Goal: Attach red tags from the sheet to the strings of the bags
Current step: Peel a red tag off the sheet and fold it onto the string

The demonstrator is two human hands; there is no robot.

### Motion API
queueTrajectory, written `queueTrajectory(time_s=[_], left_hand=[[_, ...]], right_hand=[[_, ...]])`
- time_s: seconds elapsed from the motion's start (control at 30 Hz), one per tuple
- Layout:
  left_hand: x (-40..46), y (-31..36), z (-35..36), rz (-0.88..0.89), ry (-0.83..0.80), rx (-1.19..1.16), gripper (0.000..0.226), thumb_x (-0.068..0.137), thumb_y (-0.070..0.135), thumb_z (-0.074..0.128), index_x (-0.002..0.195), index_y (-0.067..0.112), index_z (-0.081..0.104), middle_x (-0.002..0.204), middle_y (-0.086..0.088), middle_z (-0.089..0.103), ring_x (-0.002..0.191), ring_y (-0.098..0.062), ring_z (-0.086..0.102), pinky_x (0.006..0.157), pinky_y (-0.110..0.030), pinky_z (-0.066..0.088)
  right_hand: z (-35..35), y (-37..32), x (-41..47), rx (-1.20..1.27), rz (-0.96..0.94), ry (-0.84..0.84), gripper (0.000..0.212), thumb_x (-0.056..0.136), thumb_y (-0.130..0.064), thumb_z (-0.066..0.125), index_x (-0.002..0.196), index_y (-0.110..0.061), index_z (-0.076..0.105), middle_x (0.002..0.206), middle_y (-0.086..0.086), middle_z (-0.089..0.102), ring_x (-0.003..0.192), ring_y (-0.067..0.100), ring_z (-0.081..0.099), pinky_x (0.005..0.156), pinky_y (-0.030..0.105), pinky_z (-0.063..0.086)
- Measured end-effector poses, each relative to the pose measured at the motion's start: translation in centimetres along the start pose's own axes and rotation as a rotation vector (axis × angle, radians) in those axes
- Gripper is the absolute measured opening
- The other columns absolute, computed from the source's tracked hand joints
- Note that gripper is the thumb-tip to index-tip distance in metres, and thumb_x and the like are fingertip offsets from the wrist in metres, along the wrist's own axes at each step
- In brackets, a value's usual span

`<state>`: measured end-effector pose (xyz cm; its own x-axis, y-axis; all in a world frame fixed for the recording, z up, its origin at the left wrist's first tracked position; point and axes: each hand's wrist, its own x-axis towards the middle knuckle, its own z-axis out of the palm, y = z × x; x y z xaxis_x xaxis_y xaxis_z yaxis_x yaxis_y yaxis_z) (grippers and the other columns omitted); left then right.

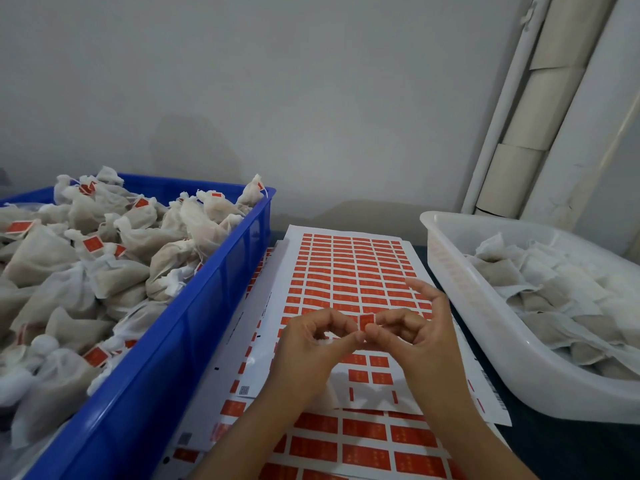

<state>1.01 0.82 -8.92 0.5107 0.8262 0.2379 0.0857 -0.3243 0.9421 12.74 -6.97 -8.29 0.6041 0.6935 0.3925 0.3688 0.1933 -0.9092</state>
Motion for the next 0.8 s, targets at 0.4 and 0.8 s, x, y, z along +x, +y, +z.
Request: queueTrajectory(time_s=[0.4, 0.8], left_hand=[[0.0, -0.2, 0.2, 0.04, -0.044, 0.046, 0.012, 0.079, 0.023, 0.071, 0.069, 0.028, 0.066, 0.072, 0.017, 0.066, 0.079, -0.002, 0.062, 0.087, -0.026, 0.048], [0.3, 0.9, -3.1, -0.169, -0.238, 0.328, 0.031, 0.075, 0.053, 0.065, 0.102, 0.041, 0.056, 0.103, 0.025, 0.058, 0.092, 0.0, 0.056, 0.074, -0.016, 0.049]], right_hand=[[0.4, 1.0, 0.1, -0.061, -0.007, -0.092, 0.017, 0.086, -0.017, 0.059, 0.068, -0.016, 0.06, 0.054, -0.007, 0.061, 0.05, 0.01, 0.06, 0.049, 0.013, 0.049], [0.1, 1.0, 0.2, -0.124, -0.035, -0.101, 0.022, 0.09, -0.025, 0.048, 0.071, -0.019, 0.055, 0.058, -0.013, 0.061, 0.054, 0.006, 0.056, 0.054, 0.01, 0.046]])
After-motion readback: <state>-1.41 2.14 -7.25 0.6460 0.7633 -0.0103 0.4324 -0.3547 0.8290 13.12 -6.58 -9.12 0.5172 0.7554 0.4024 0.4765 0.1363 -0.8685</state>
